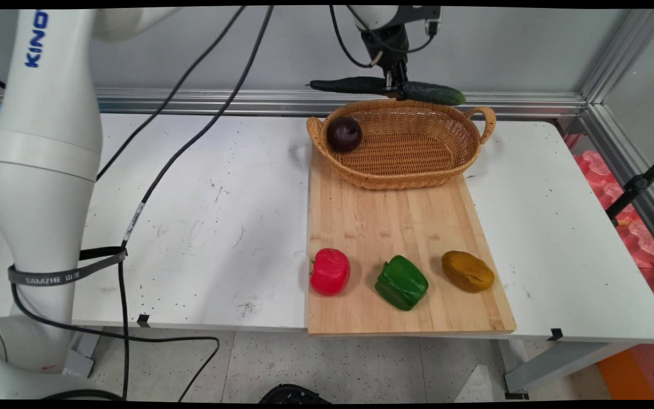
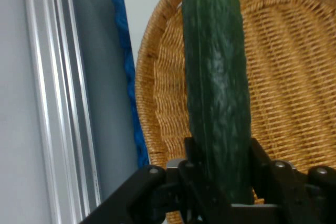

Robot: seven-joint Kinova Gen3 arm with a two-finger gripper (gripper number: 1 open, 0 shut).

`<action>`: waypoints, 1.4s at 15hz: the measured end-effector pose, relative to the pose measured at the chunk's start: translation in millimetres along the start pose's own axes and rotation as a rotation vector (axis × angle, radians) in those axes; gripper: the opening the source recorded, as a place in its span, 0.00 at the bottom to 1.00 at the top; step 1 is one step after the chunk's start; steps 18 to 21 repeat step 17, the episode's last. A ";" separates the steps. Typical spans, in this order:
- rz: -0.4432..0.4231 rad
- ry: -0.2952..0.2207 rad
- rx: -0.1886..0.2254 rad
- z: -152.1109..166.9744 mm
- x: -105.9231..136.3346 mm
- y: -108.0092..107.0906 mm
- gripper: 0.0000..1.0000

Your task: Place the picked object in the vegetable basket

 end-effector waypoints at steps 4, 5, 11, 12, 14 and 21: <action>0.018 -0.041 -0.017 30.8 -0.3 -2.5 0.00; 0.020 -0.046 -0.020 35.2 -0.2 -2.5 0.00; 0.041 -0.075 -0.045 66.2 1.8 -0.6 0.00; 0.045 -0.076 -0.048 68.5 2.1 -0.3 1.00; 0.055 -0.077 -0.052 71.4 2.1 0.3 1.00; 0.065 -0.070 -0.052 69.7 3.2 0.6 1.00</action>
